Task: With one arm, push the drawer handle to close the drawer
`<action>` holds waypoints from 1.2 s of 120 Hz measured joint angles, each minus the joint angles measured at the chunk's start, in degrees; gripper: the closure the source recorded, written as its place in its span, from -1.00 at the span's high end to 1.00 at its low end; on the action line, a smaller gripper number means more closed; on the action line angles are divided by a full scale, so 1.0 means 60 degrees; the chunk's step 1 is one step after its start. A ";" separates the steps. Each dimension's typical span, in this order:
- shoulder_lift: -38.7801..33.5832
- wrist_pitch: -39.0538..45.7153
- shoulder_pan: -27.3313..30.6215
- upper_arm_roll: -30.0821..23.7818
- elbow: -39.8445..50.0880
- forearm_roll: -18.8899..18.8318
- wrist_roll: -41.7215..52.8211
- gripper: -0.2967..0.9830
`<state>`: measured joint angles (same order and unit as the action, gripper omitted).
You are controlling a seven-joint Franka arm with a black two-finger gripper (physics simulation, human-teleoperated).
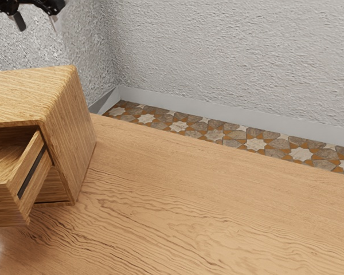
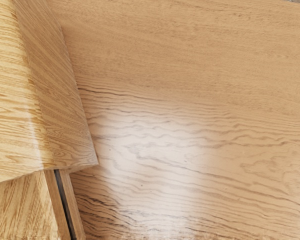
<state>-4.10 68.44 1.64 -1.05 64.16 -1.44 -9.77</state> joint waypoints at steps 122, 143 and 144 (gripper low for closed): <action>-1.0480 0.2498 0.2767 0.0598 1.4293 -0.0453 -0.1081 0.44; -1.0675 0.2535 0.3125 0.1311 1.4845 -0.1360 -0.1043 0.11; -1.0677 0.2547 0.3150 0.1308 1.4872 -0.1388 -0.1037 0.09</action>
<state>-68.16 83.72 20.54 6.80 153.40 -9.77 -16.00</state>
